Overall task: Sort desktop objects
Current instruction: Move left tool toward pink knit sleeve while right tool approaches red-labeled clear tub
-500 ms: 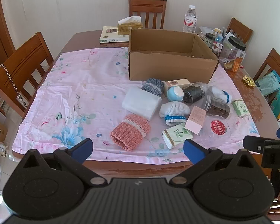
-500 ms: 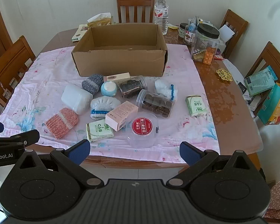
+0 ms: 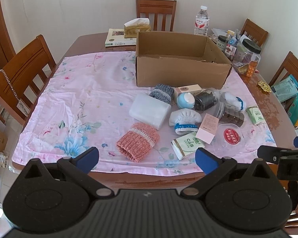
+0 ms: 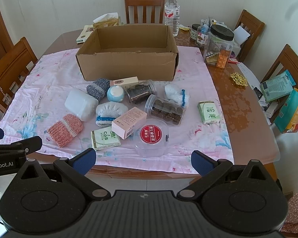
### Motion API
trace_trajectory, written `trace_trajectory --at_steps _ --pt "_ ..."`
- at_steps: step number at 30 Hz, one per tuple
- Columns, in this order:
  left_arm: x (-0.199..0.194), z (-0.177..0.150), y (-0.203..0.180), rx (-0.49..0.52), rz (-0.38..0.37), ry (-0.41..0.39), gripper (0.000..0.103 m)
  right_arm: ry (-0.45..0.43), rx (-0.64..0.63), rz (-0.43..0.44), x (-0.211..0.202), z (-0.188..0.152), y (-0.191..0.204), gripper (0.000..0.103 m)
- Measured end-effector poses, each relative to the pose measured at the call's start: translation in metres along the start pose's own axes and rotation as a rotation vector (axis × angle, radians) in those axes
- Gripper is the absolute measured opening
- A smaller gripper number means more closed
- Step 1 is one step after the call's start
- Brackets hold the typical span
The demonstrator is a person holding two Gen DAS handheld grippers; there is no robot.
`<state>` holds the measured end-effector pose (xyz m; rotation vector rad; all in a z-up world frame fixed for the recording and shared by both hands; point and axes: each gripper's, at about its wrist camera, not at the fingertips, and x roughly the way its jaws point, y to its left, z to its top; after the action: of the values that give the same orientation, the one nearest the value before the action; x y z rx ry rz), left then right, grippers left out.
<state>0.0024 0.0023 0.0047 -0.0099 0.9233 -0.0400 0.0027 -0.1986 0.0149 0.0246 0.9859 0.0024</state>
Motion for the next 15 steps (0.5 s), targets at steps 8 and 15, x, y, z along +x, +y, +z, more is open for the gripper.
trace_trajectory --at_steps 8,15 --pt "0.0039 0.0001 -0.0021 -0.002 -0.002 -0.001 0.102 -0.009 -0.002 0.006 0.0003 -0.0002 -0.0024 0.103" --pt "0.0055 0.0008 -0.0025 -0.001 -0.004 -0.009 0.102 -0.014 -0.007 0.011 0.0016 0.0006 -0.0065 0.103"
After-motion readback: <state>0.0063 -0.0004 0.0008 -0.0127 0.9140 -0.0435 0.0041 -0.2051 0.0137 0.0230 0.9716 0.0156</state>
